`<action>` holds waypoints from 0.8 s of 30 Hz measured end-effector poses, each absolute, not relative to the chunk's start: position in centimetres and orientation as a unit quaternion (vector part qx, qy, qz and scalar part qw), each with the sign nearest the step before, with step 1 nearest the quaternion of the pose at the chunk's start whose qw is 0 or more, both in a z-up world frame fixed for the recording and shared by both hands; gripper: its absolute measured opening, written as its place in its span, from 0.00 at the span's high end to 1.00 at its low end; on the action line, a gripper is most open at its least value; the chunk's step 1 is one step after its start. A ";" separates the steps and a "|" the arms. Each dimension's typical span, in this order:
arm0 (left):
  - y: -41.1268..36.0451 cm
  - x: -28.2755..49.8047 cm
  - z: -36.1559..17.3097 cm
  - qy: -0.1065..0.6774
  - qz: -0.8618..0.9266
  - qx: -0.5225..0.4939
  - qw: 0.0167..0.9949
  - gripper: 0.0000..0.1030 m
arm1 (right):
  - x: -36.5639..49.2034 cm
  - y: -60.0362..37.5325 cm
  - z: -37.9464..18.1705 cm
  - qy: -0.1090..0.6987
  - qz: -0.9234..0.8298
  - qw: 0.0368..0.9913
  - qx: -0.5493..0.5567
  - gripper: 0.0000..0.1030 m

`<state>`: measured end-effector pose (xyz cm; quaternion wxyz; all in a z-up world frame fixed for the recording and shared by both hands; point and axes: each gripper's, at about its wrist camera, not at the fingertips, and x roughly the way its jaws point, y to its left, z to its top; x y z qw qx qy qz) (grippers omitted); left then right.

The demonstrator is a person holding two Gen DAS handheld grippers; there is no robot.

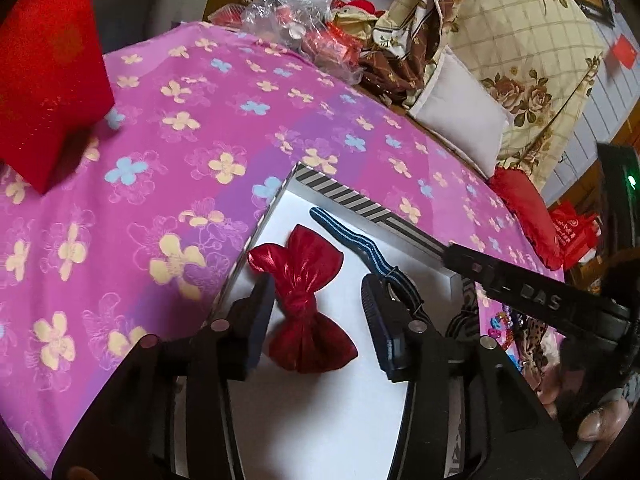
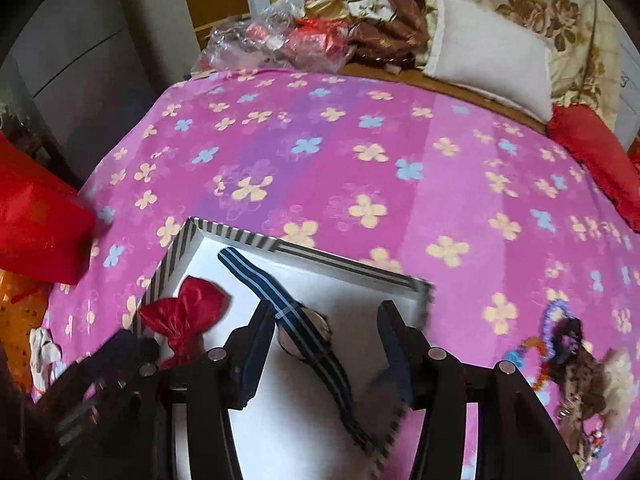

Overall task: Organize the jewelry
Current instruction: 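Carry bow and watch over the white tray and open both grippers, then move both tools back to the jewelry pile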

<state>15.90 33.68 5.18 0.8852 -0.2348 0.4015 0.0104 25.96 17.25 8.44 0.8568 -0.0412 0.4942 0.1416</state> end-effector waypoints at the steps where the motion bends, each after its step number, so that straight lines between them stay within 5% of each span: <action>1: 33.8 15.6 5.3 0.400 0.012 -0.235 0.886 0.56 | 25.4 16.5 8.8 0.491 0.139 0.859 -0.042 0.50; 16: 31.2 11.5 7.4 0.393 0.028 -0.211 0.894 0.54 | 15.3 0.2 11.6 0.481 0.070 0.874 0.002 0.50; 24: 21.4 6.7 10.3 0.379 -0.065 -0.158 0.909 0.47 | 8.9 -11.2 10.5 0.494 0.011 0.869 0.023 0.50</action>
